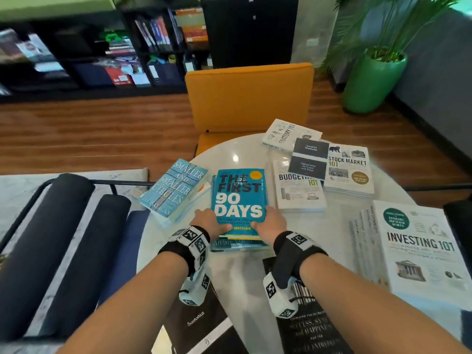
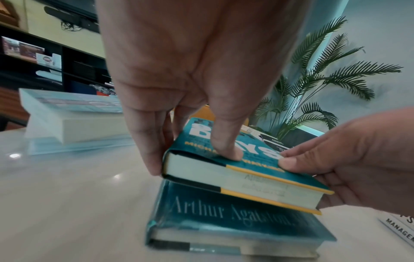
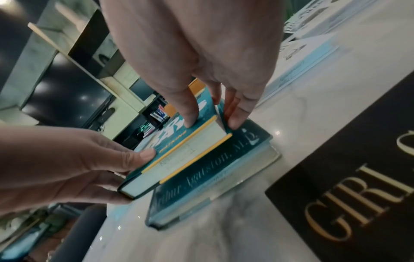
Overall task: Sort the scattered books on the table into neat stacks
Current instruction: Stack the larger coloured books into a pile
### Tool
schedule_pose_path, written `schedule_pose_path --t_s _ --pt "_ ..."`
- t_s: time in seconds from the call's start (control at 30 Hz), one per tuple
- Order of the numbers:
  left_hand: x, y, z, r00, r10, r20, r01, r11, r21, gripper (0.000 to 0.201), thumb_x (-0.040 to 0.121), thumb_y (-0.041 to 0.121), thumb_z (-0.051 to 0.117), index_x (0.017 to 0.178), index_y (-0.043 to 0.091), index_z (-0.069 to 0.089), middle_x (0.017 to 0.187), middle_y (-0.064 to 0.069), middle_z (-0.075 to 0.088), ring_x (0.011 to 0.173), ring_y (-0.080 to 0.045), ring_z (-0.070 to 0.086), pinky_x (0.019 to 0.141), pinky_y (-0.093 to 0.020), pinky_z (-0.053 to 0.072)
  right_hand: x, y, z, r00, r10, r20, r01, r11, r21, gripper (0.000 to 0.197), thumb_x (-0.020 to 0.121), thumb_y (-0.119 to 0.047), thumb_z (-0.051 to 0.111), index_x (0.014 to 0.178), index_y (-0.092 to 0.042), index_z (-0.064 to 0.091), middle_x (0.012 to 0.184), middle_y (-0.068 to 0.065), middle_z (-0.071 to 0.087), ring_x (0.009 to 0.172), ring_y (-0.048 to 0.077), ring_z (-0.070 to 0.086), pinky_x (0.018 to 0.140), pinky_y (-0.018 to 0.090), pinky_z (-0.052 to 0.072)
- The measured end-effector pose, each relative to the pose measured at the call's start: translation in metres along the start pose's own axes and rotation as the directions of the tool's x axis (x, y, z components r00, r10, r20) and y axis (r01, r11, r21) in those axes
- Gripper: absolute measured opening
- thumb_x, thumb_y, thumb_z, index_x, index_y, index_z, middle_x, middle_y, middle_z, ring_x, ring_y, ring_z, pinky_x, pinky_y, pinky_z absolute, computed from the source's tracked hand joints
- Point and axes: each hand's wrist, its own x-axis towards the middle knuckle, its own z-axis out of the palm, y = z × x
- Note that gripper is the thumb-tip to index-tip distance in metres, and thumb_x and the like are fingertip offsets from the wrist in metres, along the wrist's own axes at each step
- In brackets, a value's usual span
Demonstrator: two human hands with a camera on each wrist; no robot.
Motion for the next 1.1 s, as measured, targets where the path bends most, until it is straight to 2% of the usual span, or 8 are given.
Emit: schedule_pose_path --t_s 0.13,0.27,0.37,0.43,0.5,0.67,0.83,1.1 --pt "-0.005 -0.008 0.005 0.999 0.029 -0.015 -0.029 1.000 -0.005 0.056 0.082 0.050 0.067 0.129 0.020 0.056 0.127 -0.007 0.060 0.122 -0.030 0.049 0.102 -0.043 0.044 -0.004 0.003 0.010 1.000 -0.012 -0.011 0.012 1.000 -0.023 0.041 0.090 -0.025 0.062 0.128 -0.014 0.050 0.124 0.013 0.054 0.116 0.031 0.053 0.102 0.042 0.045" --pt "-0.006 -0.018 0.012 0.998 0.037 -0.060 -0.043 0.994 -0.097 0.068 0.070 0.056 0.073 0.126 0.024 0.054 0.125 -0.005 0.059 0.109 -0.023 0.058 0.094 -0.040 0.051 -0.010 0.004 0.015 0.998 -0.069 0.012 0.069 0.998 0.013 0.048 0.086 -0.023 0.059 0.131 -0.019 0.043 0.119 0.011 0.053 0.112 0.030 0.056 0.098 0.044 0.048" --pt "-0.016 -0.019 0.013 0.990 0.110 -0.093 -0.118 0.989 -0.093 0.098 0.059 0.053 0.081 0.141 0.028 0.034 0.129 -0.003 0.049 0.116 -0.025 0.053 0.098 -0.042 0.046 -0.013 0.010 0.018 0.993 -0.111 0.047 0.112 0.993 -0.025 0.077 0.075 -0.035 0.060 0.144 -0.030 0.028 0.125 0.003 0.051 0.120 0.026 0.050 0.101 0.044 0.047" --pt "-0.021 -0.019 0.013 0.987 0.155 -0.053 -0.155 0.988 0.001 0.117 0.060 0.041 0.087 0.151 0.024 0.015 0.131 -0.008 0.044 0.119 -0.028 0.051 0.101 -0.044 0.045 -0.023 0.009 0.016 0.987 -0.100 0.125 0.117 0.983 -0.139 0.086 0.079 -0.033 0.066 0.151 -0.027 0.019 0.136 0.007 0.038 0.130 0.026 0.033 0.111 0.040 0.035" --pt "-0.026 -0.017 0.015 0.987 0.161 -0.015 -0.157 0.979 0.131 0.121 0.065 0.030 0.087 0.153 0.019 0.004 0.131 -0.014 0.043 0.118 -0.030 0.053 0.100 -0.045 0.047 -0.027 0.014 0.018 0.982 -0.133 0.132 0.161 0.960 -0.229 0.088 0.081 -0.030 0.069 0.152 -0.025 0.017 0.142 0.010 0.031 0.133 0.029 0.027 0.112 0.039 0.031" --pt "-0.032 -0.008 0.020 0.982 0.160 -0.096 -0.126 0.949 0.290 0.106 0.069 0.018 0.083 0.148 0.017 0.013 0.121 -0.013 0.046 0.107 -0.029 0.056 0.087 -0.043 0.054 -0.024 0.014 0.029 0.985 -0.169 0.037 0.172 0.936 -0.308 0.080 0.082 -0.004 0.063 0.147 -0.027 0.023 0.137 0.010 0.036 0.128 0.027 0.033 0.103 0.040 0.043" --pt "-0.034 -0.004 0.015 0.983 0.160 -0.091 -0.123 0.937 0.326 0.080 0.074 0.015 0.079 0.135 0.011 0.027 0.114 -0.014 0.052 0.102 -0.031 0.060 0.082 -0.041 0.051 -0.021 0.015 0.027 0.982 -0.185 -0.021 0.168 0.931 -0.325 0.065 0.083 -0.002 0.061 0.136 -0.027 0.035 0.130 0.009 0.041 0.120 0.025 0.040 0.094 0.037 0.049" --pt "-0.035 0.000 0.013 0.981 0.167 -0.094 -0.122 0.923 0.366 0.066 0.080 0.013 0.072 0.130 0.010 0.029 0.111 -0.014 0.055 0.099 -0.029 0.062 0.076 -0.037 0.050 -0.021 0.012 0.025 0.983 -0.185 0.004 0.174 0.920 -0.350 0.066 0.080 -0.002 0.063 0.135 -0.026 0.034 0.127 0.010 0.040 0.116 0.025 0.044 0.093 0.039 0.051"
